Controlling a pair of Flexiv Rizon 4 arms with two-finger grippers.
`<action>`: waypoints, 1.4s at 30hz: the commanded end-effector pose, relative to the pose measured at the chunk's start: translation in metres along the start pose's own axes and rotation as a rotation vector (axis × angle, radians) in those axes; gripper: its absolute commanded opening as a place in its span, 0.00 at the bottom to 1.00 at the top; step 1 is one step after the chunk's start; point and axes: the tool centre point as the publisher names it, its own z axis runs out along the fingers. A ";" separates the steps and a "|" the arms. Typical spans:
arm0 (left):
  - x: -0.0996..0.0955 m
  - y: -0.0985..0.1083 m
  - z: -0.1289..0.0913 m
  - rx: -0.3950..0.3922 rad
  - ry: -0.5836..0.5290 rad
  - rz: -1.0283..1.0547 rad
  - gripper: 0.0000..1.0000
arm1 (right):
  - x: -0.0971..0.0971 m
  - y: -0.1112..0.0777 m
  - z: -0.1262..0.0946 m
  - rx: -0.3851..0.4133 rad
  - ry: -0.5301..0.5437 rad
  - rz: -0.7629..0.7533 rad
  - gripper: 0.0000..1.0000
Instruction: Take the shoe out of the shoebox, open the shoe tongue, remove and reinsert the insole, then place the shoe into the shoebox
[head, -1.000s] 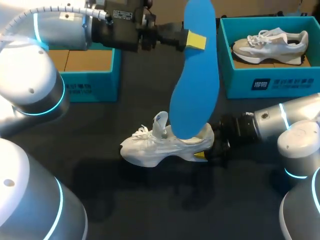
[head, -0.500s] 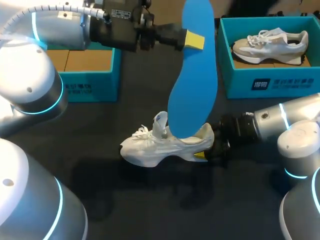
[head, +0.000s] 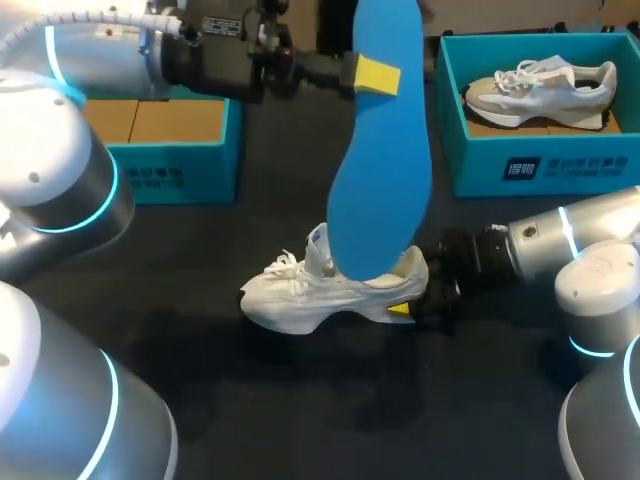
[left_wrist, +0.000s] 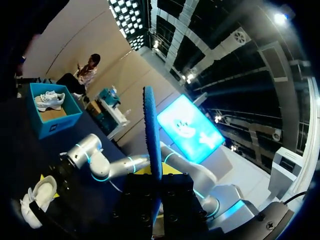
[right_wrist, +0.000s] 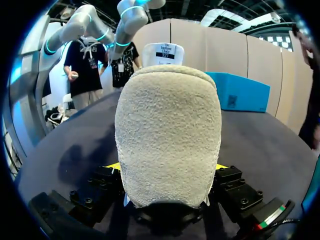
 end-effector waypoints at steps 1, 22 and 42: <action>0.014 0.007 -0.021 0.015 -0.016 -0.005 0.00 | 0.000 -0.001 0.002 0.005 -0.001 0.001 0.00; 0.010 0.021 -0.032 0.037 -0.023 -0.038 0.00 | 0.000 -0.001 0.002 0.005 -0.001 0.001 0.00; 0.005 0.029 -0.015 0.055 0.018 -0.061 0.00 | 0.000 -0.001 0.002 0.005 -0.001 0.001 0.00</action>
